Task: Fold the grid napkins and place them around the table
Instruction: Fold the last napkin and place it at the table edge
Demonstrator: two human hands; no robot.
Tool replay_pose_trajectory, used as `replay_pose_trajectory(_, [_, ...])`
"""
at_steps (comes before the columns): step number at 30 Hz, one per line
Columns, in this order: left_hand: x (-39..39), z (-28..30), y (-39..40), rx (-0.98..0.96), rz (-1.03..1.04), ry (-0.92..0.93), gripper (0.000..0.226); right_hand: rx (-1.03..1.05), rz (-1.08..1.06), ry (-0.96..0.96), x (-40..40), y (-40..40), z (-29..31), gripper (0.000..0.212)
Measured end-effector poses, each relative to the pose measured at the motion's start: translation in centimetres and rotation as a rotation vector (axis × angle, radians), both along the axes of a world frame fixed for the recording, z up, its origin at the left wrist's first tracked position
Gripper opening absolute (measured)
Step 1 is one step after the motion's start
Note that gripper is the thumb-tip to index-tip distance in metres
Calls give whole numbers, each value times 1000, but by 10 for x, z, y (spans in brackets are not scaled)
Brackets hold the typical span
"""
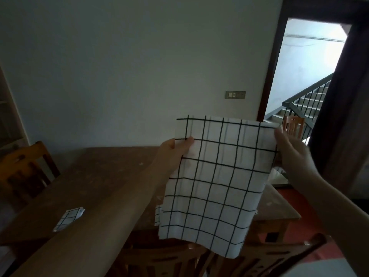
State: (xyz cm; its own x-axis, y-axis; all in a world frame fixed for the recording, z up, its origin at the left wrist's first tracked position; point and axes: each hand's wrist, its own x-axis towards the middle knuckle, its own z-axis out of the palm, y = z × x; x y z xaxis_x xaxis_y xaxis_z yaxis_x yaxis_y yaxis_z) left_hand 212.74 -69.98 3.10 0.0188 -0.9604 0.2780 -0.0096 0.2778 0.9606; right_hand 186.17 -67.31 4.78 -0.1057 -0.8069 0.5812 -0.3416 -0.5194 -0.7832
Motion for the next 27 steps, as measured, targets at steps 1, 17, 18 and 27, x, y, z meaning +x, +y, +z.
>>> replay_pose_trajectory(1, [0,3,2,-8,15,0,24,103,55,54,-1,1,-6,86])
replay_pose_trajectory(17, [15,-27,7,246,-264,-52,25,738,310,26,-16,15,-24,70])
replay_pose_trajectory(18, [16,-27,6,231,-268,-60,24,782,367,41,-14,17,-30,66])
replay_pose_trajectory(27, [23,-32,1,229,-182,-20,14,762,441,-23,-14,4,-50,35])
